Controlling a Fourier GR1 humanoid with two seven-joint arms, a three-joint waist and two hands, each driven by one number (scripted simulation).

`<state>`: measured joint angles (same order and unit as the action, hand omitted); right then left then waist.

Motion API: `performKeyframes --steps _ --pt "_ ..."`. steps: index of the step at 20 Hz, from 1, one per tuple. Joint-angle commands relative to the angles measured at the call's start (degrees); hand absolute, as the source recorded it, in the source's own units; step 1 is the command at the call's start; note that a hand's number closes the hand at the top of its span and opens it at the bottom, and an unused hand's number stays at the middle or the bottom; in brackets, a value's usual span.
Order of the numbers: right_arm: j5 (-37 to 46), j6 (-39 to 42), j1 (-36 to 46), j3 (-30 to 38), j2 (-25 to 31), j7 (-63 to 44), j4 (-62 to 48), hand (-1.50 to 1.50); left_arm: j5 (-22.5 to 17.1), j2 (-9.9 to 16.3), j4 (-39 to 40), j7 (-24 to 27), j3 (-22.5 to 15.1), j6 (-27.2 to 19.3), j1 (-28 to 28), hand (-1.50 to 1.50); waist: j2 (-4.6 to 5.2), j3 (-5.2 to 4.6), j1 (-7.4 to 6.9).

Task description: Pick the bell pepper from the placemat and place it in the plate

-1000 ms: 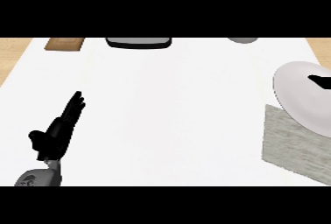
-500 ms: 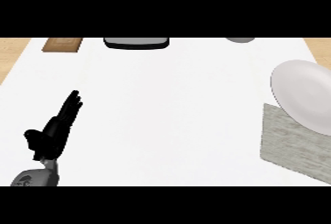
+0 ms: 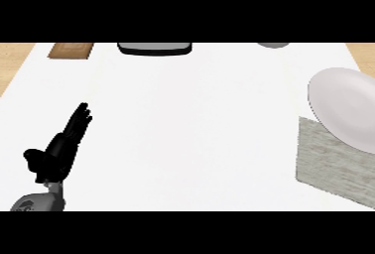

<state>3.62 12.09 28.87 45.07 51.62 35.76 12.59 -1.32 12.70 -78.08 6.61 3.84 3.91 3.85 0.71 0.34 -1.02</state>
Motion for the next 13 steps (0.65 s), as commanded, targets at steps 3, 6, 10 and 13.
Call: performKeyframes --steps 3,6,10,13 --pt "-0.05 8.07 -7.87 0.22 2.64 8.11 -1.67 -1.50 -0.77 0.30 -2.49 -1.38 0.38 0.48 -0.79 0.00 0.06 0.18 -0.37" --pt "1.05 8.08 -7.86 -0.88 2.49 9.69 -1.59 -1.50 1.11 -2.10 1.81 -0.97 -0.91 -1.56 2.28 0.00 0.29 0.16 -0.04" --pt "1.73 5.36 -9.46 -1.34 0.42 12.89 -2.21 -1.50 1.02 -1.36 1.19 0.07 -0.50 -0.79 0.83 0.00 0.21 0.18 -0.51" --pt "1.00 5.24 -11.47 -0.32 0.83 14.18 -2.87 -1.50 -0.07 -1.29 -1.07 -0.24 -0.70 0.47 -0.52 0.00 0.13 0.32 -0.79"
